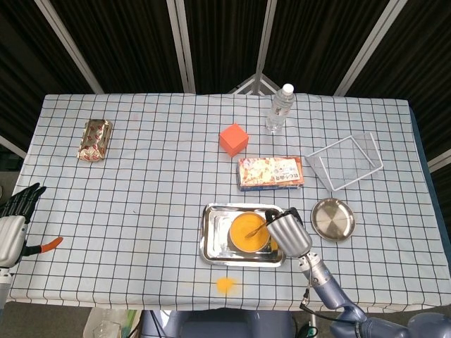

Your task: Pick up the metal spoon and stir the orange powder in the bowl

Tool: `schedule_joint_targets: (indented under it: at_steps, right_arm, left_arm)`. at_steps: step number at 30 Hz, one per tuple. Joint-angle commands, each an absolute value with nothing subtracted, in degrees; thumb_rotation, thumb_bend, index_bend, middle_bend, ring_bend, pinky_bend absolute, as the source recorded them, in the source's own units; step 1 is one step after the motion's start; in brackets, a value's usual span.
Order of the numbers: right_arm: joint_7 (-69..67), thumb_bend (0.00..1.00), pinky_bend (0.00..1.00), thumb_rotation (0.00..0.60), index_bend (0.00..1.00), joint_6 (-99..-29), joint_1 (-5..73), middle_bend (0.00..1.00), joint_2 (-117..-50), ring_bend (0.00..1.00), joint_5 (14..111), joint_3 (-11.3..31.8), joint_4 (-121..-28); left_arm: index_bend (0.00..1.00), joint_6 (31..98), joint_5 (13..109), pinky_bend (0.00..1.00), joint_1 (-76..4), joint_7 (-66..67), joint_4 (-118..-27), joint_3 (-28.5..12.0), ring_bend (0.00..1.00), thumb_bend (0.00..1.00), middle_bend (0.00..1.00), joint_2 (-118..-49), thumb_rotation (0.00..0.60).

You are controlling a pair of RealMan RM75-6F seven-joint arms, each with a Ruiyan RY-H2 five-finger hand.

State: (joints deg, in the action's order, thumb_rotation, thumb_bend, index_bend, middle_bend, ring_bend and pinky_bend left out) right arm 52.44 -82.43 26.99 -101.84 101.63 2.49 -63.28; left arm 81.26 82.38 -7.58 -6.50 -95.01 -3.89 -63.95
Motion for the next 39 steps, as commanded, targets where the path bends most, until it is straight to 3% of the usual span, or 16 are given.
schedule_joint_targets:
  at_steps: [1, 9, 18, 39]
  right_arm:
    - [54.4, 0.74, 0.97, 0.600, 0.83, -81.3, 28.2, 1.00, -100.8, 1.00, 103.0, 2.3, -64.2]
    - [63.8, 0.74, 0.97, 0.600, 0.83, -76.5, 31.2, 1.00, -97.0, 1.00, 107.7, 0.7, -66.8]
    - [64.9, 0.74, 0.97, 0.600, 0.83, -76.6, 31.3, 1.00, -96.0, 1.00, 106.3, 3.3, -71.2]
    - [66.4, 0.74, 0.97, 0.600, 0.83, -75.9, 31.2, 1.00, -93.6, 1.00, 106.9, 3.8, -72.8]
  left_arm:
    - [0.00, 81.4, 82.5, 0.00, -7.6, -6.6, -95.0, -3.9, 0.00, 0.00, 0.00, -63.9, 0.600]
    - [0.00, 81.2, 82.4, 0.00, -7.6, -6.4, -95.1, -3.9, 0.00, 0.00, 0.00, -64.0, 0.600]
    - [0.00, 81.2, 82.3, 0.00, -7.6, -6.5, -95.1, -3.9, 0.00, 0.00, 0.00, -63.9, 0.600]
    - [0.00, 81.2, 82.3, 0.00, -7.6, -6.3, -95.2, -3.9, 0.00, 0.00, 0.00, -64.0, 0.600]
